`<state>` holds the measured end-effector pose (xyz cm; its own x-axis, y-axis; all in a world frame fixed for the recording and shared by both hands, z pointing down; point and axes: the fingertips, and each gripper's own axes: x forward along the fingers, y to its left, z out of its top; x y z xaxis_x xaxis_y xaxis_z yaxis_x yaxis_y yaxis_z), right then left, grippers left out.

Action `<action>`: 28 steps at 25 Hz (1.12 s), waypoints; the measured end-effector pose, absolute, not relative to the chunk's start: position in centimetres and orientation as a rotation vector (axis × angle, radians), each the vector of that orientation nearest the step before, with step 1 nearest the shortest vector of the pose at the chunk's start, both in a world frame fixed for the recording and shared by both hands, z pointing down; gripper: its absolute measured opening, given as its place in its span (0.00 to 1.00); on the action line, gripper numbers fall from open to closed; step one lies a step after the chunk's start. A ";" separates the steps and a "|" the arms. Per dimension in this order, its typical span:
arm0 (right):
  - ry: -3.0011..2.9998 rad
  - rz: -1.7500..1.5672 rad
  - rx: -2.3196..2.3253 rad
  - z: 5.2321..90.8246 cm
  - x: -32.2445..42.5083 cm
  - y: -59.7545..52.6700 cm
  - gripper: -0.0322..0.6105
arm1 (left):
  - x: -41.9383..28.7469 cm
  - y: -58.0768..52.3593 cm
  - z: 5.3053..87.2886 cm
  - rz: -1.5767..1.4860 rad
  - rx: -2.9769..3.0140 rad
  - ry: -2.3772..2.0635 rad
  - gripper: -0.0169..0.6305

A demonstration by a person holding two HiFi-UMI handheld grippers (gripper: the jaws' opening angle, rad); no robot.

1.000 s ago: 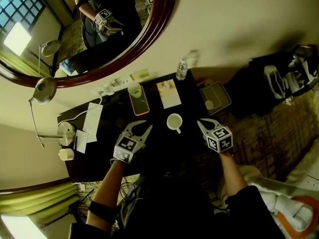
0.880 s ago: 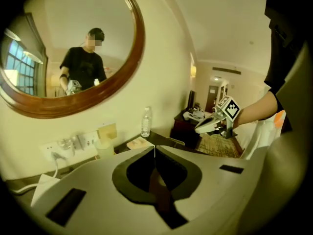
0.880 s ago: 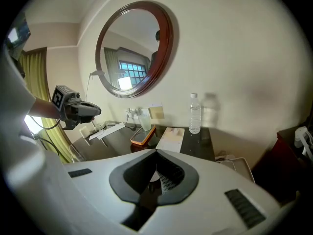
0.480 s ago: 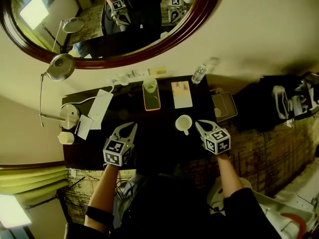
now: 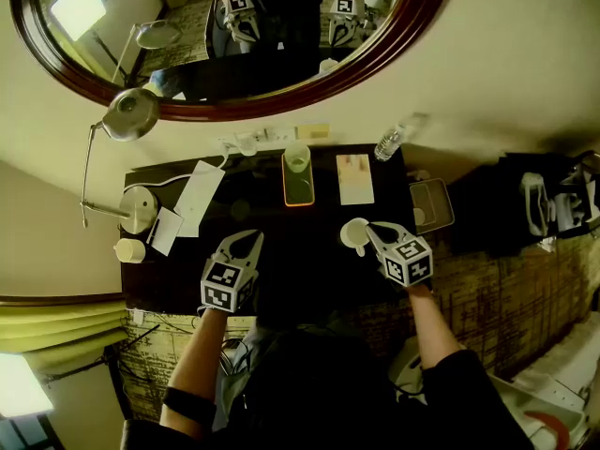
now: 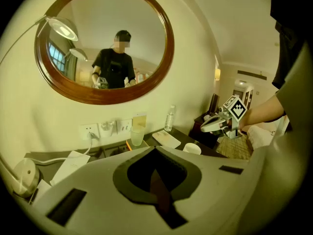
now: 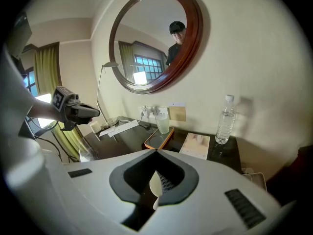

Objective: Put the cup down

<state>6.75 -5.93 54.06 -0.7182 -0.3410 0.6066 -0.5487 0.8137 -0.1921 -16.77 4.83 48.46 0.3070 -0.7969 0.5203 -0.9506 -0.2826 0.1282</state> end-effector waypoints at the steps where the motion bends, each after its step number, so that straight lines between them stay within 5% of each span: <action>1: -2.429 0.487 0.648 54.1 6.5 -6.0 0.07 | -16.9 4.9 48.8 0.503 2.159 -1.551 0.03; 16: -2.379 0.327 0.523 54.6 0.9 -10.7 0.09 | -19.4 4.1 50.7 0.482 2.052 -1.615 0.03; 26: -2.289 0.036 0.281 56.3 -5.1 -14.0 0.42 | -19.4 1.6 51.5 0.473 2.060 -1.603 0.03; 28: -2.270 -0.003 0.224 57.1 -6.5 -14.4 0.57 | -19.4 1.1 51.8 0.476 2.062 -1.598 0.03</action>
<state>-6.53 -14.40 57.09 -0.6360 -0.1625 0.7544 -0.1605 0.9840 0.0766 -19.35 1.13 51.75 0.2556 -0.7978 0.5460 -0.9666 -0.1989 0.1617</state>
